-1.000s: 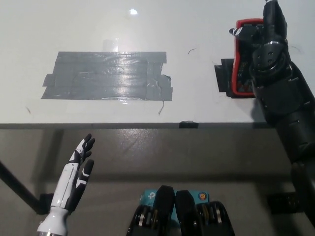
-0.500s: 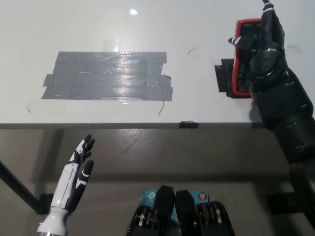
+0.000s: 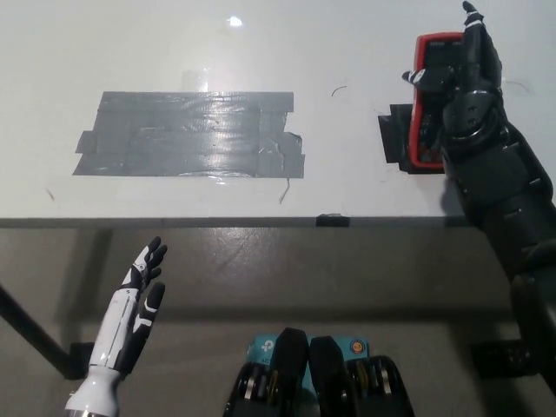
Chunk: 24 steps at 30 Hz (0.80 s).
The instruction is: The robot first picks the multimeter with right hand and then unfolds the black stand on the back of it using left hand
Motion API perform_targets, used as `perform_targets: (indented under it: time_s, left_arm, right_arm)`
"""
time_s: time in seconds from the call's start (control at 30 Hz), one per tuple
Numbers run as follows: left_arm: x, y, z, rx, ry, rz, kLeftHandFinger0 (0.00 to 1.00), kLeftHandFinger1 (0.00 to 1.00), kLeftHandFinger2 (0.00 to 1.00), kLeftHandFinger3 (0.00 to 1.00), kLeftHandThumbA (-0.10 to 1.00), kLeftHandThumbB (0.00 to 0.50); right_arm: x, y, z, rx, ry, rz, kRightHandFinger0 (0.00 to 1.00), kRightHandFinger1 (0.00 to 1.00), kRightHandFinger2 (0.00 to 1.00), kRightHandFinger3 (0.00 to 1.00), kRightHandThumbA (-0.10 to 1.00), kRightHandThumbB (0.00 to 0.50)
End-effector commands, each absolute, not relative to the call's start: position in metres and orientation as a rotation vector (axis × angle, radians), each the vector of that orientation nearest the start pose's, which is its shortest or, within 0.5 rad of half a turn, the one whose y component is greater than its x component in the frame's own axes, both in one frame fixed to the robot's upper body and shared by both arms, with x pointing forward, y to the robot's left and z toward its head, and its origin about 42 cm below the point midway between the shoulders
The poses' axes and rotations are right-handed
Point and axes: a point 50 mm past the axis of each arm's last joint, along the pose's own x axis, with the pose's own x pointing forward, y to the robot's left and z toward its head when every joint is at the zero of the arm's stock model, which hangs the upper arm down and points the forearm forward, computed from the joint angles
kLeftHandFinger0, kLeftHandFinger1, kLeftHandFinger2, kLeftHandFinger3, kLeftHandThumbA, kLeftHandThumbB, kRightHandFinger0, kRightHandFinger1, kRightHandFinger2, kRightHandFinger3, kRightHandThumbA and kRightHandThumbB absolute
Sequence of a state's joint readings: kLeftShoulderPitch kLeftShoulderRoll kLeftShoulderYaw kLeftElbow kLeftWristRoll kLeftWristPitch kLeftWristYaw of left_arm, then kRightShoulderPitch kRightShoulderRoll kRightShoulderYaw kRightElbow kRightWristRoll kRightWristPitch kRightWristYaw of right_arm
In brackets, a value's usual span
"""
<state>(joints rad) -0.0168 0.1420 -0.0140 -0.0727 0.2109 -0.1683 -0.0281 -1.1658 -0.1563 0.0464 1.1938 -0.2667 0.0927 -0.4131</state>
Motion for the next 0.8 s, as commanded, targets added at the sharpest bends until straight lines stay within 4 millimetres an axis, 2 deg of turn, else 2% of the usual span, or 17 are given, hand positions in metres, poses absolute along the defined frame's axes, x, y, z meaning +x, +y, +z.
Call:
perform_targets:
  time_s: [0.0,0.03,0.07,0.1,0.13,0.2,0.23,0.53,0.63,0.73,0.77]
  left_arm:
    - [0.289,0.244,0.147,0.360,-0.312,-0.082,1.00,1.00,1.00,1.00,1.00,0.068]
    - [0.289,0.245,0.147,0.359,-0.315,-0.084,1.00,1.00,1.00,1.00,1.00,0.069]
    - [0.289,0.245,0.147,0.359,-0.312,-0.083,1.00,1.00,1.00,1.00,1.00,0.076]
    - [0.289,0.245,0.147,0.359,-0.311,-0.082,1.00,1.00,1.00,1.00,1.00,0.079]
    - [0.289,0.245,0.147,0.360,-0.314,-0.082,1.00,1.00,1.00,1.00,1.00,0.074]
    - [0.289,0.245,0.147,0.363,-0.315,-0.084,1.00,1.00,1.00,1.00,1.00,0.080]
    - [0.289,0.244,0.147,0.361,-0.316,-0.086,1.00,1.00,1.00,1.00,1.00,0.079]
    - [0.293,0.245,0.152,0.362,-0.320,-0.083,1.00,1.00,1.00,1.00,1.00,0.076]
    - [0.293,0.245,0.151,0.364,-0.323,-0.083,1.00,1.00,1.00,1.00,1.00,0.074]
    - [0.293,0.245,0.151,0.364,-0.323,-0.083,1.00,1.00,1.00,1.00,1.00,0.076]
    - [0.293,0.245,0.152,0.366,-0.320,-0.083,1.00,1.00,1.00,1.00,1.00,0.078]
  right_arm:
    - [0.582,-0.200,0.314,-0.468,-0.185,-0.470,0.40,0.51,0.62,0.68,0.31,0.322]
    - [0.580,-0.199,0.313,-0.496,-0.231,-0.510,0.02,0.05,0.22,0.36,0.11,0.286]
    - [0.579,-0.198,0.312,-0.499,-0.246,-0.518,0.00,0.01,0.20,0.32,0.05,0.282]
    - [0.578,-0.198,0.312,-0.493,-0.254,-0.523,0.00,0.00,0.20,0.33,-0.05,0.262]
    - [0.578,-0.196,0.311,-0.481,-0.261,-0.525,0.00,0.01,0.26,0.38,-0.09,0.241]
    - [0.578,-0.196,0.309,-0.463,-0.262,-0.525,0.00,0.01,0.34,0.49,-0.10,0.234]
    - [0.577,-0.195,0.308,-0.450,-0.260,-0.523,0.00,0.02,0.35,0.52,-0.10,0.231]
    - [0.575,-0.192,0.303,-0.382,-0.286,-0.544,0.00,0.00,0.32,0.49,-0.10,0.242]
    - [0.574,-0.193,0.302,-0.305,-0.275,-0.546,0.00,0.00,0.30,0.48,-0.10,0.238]
    - [0.574,-0.195,0.303,-0.165,-0.278,-0.545,0.00,0.01,0.38,0.56,-0.10,0.231]
    - [0.574,-0.196,0.305,-0.026,-0.275,-0.518,0.00,0.03,0.42,0.58,-0.10,0.210]
